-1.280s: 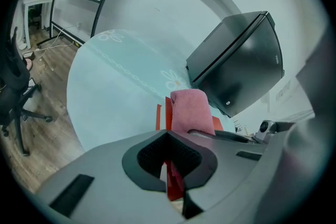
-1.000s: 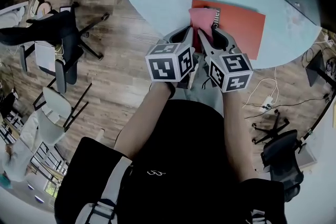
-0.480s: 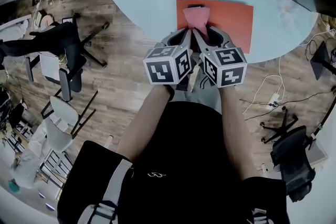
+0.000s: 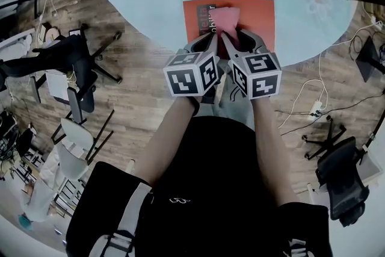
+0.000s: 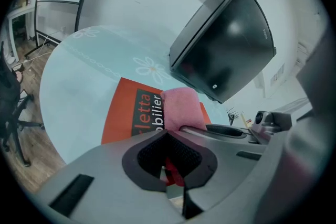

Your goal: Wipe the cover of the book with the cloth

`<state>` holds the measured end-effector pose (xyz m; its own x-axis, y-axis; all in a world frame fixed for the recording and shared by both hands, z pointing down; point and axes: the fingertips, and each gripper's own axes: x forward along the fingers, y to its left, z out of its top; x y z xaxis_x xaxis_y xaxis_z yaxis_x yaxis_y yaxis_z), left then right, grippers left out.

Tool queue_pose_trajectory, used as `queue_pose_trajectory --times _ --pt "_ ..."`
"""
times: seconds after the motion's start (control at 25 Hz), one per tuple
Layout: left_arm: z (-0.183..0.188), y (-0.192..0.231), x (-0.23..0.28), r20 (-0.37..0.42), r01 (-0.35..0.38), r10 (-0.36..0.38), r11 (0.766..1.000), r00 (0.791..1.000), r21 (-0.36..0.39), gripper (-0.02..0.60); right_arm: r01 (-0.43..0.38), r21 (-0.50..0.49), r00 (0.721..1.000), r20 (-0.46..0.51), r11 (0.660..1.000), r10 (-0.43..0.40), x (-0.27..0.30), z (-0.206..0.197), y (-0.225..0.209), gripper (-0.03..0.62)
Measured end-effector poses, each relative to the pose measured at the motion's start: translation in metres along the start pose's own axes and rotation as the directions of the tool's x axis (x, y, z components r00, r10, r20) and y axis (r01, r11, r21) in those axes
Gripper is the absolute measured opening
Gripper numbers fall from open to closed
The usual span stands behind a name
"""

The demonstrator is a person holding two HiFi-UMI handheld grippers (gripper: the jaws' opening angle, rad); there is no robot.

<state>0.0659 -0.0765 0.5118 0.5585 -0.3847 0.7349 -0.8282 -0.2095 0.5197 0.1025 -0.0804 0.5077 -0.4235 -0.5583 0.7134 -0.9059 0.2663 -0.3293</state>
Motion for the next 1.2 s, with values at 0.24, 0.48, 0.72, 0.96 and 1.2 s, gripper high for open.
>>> queue_pose_trajectory --times 0.24,0.48,0.72,0.96,1.2 --pt "-0.007 -0.020 0.015 -0.036 0.026 -0.024 0.999 0.999 0.033 0.014 0.049 -0.014 0.999 0.011 0.999 -0.049 -0.014 -0.002 -0.028 0.109" --pt "-0.013 -0.041 0.029 -0.061 0.044 -0.041 0.998 0.997 0.052 0.013 0.076 0.003 0.997 0.021 0.997 -0.076 -0.028 -0.003 -0.056 0.109" --pt "-0.013 -0.063 0.045 -0.072 0.067 -0.062 0.996 0.995 0.063 0.014 0.105 0.018 0.994 0.028 0.994 -0.106 -0.041 -0.004 -0.080 0.109" --pt "-0.019 -0.087 0.054 -0.064 0.075 -0.072 0.996 0.995 0.055 0.013 0.123 0.016 0.992 0.012 0.992 -0.123 -0.057 -0.010 -0.102 0.109" --pt "-0.027 -0.095 0.048 -0.023 0.058 -0.058 0.998 0.998 0.011 0.013 0.152 -0.027 0.988 -0.030 0.988 -0.153 -0.070 -0.016 -0.113 0.110"
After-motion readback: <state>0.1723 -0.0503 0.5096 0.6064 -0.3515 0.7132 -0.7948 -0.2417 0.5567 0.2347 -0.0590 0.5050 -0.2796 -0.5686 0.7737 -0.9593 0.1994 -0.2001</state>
